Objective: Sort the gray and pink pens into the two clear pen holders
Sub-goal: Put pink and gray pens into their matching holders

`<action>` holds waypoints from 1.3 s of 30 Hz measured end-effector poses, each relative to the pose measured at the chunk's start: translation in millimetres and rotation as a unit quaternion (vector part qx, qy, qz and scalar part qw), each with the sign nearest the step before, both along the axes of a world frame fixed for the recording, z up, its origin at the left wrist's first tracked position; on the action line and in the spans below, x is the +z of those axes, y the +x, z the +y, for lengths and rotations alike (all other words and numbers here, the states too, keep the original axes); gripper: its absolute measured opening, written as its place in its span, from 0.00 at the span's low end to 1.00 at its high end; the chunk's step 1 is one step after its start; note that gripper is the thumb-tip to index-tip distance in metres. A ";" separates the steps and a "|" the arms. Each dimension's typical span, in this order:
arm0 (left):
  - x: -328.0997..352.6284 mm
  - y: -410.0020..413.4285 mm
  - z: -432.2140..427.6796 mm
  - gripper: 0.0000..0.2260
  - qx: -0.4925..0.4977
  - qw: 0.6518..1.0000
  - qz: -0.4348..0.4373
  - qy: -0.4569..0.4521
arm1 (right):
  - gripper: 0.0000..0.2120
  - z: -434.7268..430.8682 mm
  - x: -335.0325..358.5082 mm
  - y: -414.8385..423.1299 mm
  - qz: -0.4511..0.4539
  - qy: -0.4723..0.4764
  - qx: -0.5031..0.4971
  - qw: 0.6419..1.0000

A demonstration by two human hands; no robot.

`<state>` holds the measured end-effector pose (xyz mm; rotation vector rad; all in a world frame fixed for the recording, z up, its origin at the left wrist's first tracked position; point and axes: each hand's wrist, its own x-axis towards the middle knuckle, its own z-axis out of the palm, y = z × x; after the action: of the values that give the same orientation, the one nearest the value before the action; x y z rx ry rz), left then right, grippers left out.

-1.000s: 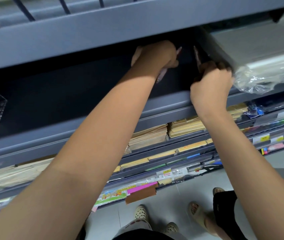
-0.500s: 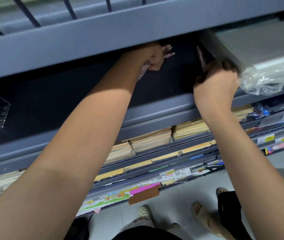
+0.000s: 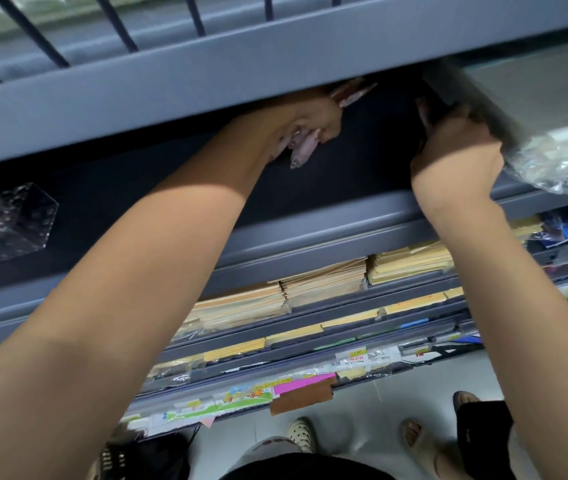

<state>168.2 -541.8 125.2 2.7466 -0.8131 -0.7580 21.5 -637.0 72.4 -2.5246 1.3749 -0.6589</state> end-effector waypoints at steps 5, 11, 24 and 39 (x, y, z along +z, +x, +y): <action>4.8 -21.6 20.1 0.19 0.014 0.992 0.111 -0.061 | 0.20 -14.9 -5.8 -10.4 0.032 -0.006 0.088 0.996; 12.7 -57.5 57.6 0.17 0.076 0.950 0.179 -0.242 | 0.07 -20.9 -2.1 -39.8 -0.141 0.274 0.132 0.942; -41.9 -195.5 213.0 0.06 0.351 0.733 0.255 -0.524 | 0.17 93.8 -27.2 -144.6 -0.245 0.577 0.380 0.681; -73.2 -253.5 418.0 0.16 0.515 0.553 0.084 -0.650 | 0.07 295.1 -18.1 -79.8 -0.147 0.548 0.555 0.608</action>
<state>-85.3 -123.8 52.0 1.2242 0.3556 0.0114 -58.3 -341.8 54.3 -1.5285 -0.1836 0.1036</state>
